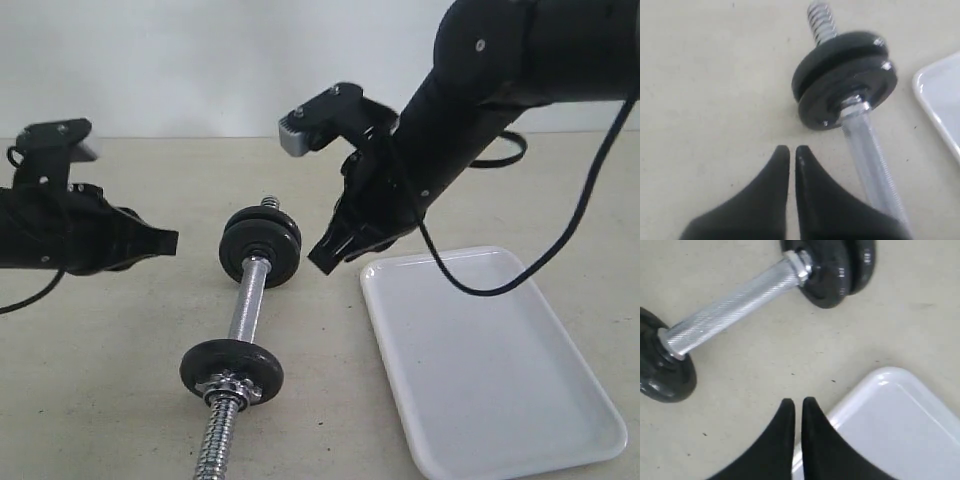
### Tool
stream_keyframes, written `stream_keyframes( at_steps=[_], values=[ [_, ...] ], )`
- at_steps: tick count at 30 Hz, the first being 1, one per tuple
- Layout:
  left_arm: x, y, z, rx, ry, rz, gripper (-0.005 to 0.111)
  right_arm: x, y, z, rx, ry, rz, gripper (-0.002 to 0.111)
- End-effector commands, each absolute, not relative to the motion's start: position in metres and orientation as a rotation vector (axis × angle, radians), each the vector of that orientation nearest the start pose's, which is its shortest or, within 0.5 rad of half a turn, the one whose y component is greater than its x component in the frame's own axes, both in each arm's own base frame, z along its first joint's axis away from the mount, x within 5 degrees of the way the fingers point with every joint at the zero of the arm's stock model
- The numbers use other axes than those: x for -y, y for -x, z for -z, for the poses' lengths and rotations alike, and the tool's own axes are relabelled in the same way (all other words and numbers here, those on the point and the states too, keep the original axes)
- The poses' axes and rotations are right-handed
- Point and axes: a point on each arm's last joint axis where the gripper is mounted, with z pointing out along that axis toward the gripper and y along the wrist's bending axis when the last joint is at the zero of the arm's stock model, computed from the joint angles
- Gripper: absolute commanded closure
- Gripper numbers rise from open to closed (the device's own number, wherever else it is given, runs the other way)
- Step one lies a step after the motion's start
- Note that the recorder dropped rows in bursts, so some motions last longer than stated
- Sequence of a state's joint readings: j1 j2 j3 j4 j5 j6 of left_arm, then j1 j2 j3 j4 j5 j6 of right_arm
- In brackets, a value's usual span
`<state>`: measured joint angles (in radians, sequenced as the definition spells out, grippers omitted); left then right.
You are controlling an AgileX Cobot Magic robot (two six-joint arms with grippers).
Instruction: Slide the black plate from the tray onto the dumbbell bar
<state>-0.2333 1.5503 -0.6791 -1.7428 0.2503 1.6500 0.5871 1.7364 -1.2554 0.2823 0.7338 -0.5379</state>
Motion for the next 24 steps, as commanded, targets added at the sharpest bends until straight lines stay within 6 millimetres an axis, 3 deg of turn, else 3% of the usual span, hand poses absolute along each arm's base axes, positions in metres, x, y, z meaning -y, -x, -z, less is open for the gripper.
stream_keyframes(
  at_steps=[1,5,8,11,14,19,24],
  values=[
    [0.083,-0.268,-0.219,-2.189,-0.287,0.410,0.102,-0.200,-0.285,-0.279,-2.304,1.159,-0.219,0.108],
    [0.073,-0.248,-0.240,-2.114,-0.294,0.329,0.102,-0.190,-0.271,-0.314,-2.222,1.100,-0.220,0.108],
    [0.066,-0.235,-0.238,-2.115,-0.272,0.288,0.102,-0.186,-0.266,-0.324,-2.194,1.085,-0.224,0.108],
    [0.058,-0.235,-0.234,-2.140,-0.217,0.188,0.102,-0.185,-0.267,-0.324,-2.187,1.100,-0.194,0.108],
    [0.055,-0.241,-0.221,-2.204,-0.160,0.156,0.102,-0.184,-0.266,-0.322,-2.223,1.089,-0.204,0.108],
    [0.063,-0.261,-0.181,-2.366,-0.107,0.207,0.102,-0.185,-0.265,-0.323,-2.230,1.073,-0.231,0.108],
    [0.074,-0.282,-0.161,-2.427,-0.118,0.282,0.102,-0.186,-0.265,-0.323,-2.229,1.066,-0.242,0.108]
  ],
)
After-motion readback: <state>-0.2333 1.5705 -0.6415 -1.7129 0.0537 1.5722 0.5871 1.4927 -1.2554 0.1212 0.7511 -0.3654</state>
